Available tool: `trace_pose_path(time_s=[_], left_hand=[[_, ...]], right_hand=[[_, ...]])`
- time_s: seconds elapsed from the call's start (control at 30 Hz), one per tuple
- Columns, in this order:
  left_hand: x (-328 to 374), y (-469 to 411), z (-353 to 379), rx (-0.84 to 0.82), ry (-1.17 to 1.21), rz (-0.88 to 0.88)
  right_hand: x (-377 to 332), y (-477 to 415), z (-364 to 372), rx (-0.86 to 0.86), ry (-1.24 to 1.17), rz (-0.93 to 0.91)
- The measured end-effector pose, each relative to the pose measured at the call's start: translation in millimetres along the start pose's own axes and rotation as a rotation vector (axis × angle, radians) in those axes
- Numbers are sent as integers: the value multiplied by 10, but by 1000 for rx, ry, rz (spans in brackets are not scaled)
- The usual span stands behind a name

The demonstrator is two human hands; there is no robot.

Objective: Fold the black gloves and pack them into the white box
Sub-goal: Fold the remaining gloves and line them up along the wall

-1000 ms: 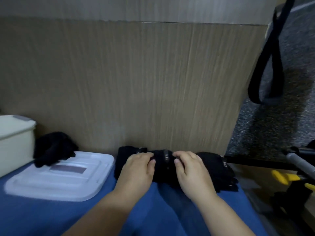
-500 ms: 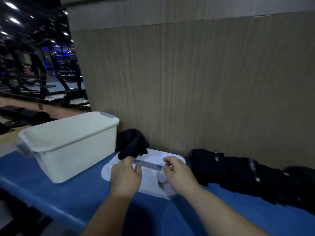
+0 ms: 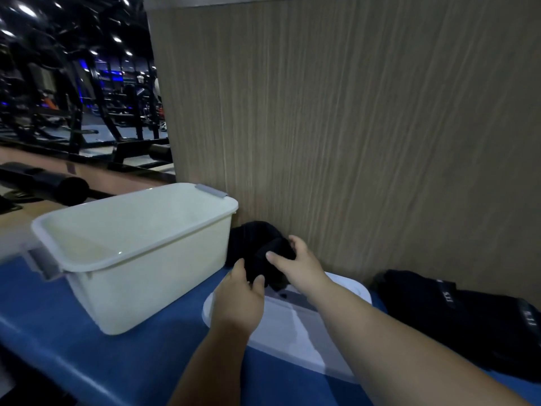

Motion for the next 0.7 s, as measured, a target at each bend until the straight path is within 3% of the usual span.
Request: trace_pose_path(time_s=[0.23, 0.43, 0.53, 0.7], left_hand=[[-11, -47, 116, -66, 39, 37], [79, 89, 73, -20, 127, 37], [252, 245, 28, -88, 159, 65], [472, 523, -28, -223, 11, 173]], right_hand=[[32, -76, 142, 13, 120, -22], [59, 193, -47, 12, 112, -13], [100, 383, -291, -3, 140, 1], [162, 724, -696, 30, 164, 25]])
Point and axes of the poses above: each hand's wrist, its own y-axis away from the middle knuckle, its own z-axis out of the palm, x = y × z, the point moved 1 cm from there along -y, towards the middle knuckle, and after that the axes turned 6 degrees about x, right-handed, at the moved point
